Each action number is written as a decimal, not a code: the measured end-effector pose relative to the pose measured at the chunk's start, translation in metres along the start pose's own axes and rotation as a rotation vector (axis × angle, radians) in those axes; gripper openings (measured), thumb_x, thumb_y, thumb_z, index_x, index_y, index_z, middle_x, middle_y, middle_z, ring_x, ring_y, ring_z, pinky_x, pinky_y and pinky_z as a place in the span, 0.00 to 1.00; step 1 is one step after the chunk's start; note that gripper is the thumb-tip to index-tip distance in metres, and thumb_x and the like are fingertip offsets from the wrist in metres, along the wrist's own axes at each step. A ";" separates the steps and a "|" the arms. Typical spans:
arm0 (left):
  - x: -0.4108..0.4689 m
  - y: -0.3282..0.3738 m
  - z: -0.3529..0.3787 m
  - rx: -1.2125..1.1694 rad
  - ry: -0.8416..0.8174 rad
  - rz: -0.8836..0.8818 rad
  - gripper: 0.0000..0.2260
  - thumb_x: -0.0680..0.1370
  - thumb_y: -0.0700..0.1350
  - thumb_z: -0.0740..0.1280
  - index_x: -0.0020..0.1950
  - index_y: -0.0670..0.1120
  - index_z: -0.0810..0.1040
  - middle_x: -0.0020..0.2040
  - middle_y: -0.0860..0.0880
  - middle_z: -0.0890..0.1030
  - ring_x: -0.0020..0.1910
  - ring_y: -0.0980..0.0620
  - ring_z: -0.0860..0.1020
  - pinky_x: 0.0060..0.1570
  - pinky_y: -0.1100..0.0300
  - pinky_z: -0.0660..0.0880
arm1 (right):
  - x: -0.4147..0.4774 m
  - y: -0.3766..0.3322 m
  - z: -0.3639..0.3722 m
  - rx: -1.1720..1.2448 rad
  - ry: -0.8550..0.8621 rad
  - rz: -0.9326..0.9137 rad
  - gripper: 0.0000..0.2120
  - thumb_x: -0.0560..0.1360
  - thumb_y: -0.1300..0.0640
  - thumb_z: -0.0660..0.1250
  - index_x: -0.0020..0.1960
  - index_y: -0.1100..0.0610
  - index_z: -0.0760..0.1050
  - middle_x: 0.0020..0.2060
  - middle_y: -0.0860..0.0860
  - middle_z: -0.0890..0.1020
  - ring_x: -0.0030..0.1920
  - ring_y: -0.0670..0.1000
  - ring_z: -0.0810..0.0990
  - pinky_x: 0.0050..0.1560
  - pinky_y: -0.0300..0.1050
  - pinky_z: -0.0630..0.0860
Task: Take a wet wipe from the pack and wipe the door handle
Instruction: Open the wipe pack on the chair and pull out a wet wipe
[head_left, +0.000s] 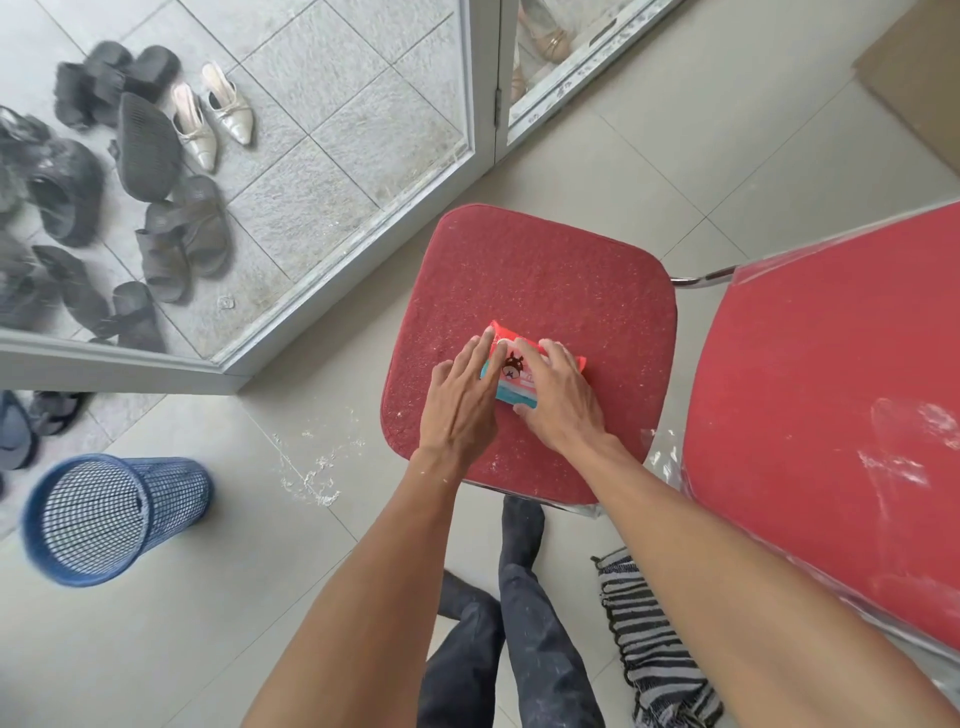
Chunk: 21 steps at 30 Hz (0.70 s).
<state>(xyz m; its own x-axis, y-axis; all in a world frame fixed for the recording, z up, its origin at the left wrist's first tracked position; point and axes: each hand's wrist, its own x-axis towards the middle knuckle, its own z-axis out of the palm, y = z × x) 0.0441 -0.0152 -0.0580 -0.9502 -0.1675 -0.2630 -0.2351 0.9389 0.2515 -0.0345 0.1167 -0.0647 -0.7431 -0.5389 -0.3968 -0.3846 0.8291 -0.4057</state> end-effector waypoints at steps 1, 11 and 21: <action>0.000 -0.002 0.001 -0.009 -0.006 0.020 0.34 0.75 0.40 0.66 0.80 0.47 0.58 0.81 0.47 0.57 0.79 0.48 0.59 0.70 0.51 0.66 | -0.001 0.002 0.001 0.044 0.010 -0.002 0.40 0.72 0.53 0.77 0.78 0.50 0.61 0.76 0.57 0.65 0.77 0.59 0.62 0.72 0.54 0.70; 0.006 0.006 0.007 -0.175 -0.038 -0.096 0.31 0.77 0.37 0.68 0.77 0.48 0.61 0.77 0.47 0.65 0.73 0.46 0.69 0.62 0.50 0.71 | -0.002 0.013 0.001 0.012 0.026 -0.070 0.25 0.80 0.50 0.67 0.75 0.55 0.68 0.76 0.57 0.68 0.77 0.58 0.64 0.71 0.55 0.69; 0.009 0.008 0.011 -0.213 0.026 -0.158 0.25 0.77 0.38 0.70 0.71 0.47 0.66 0.68 0.47 0.74 0.62 0.45 0.77 0.57 0.50 0.76 | 0.013 0.025 -0.012 0.316 0.343 0.008 0.15 0.84 0.52 0.59 0.62 0.58 0.79 0.48 0.57 0.86 0.46 0.58 0.85 0.40 0.44 0.79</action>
<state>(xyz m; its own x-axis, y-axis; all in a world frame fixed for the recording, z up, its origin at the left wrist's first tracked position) 0.0358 -0.0056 -0.0689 -0.9024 -0.3177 -0.2911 -0.4166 0.8161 0.4006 -0.0599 0.1321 -0.0702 -0.9038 -0.4084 -0.1275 -0.2322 0.7186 -0.6555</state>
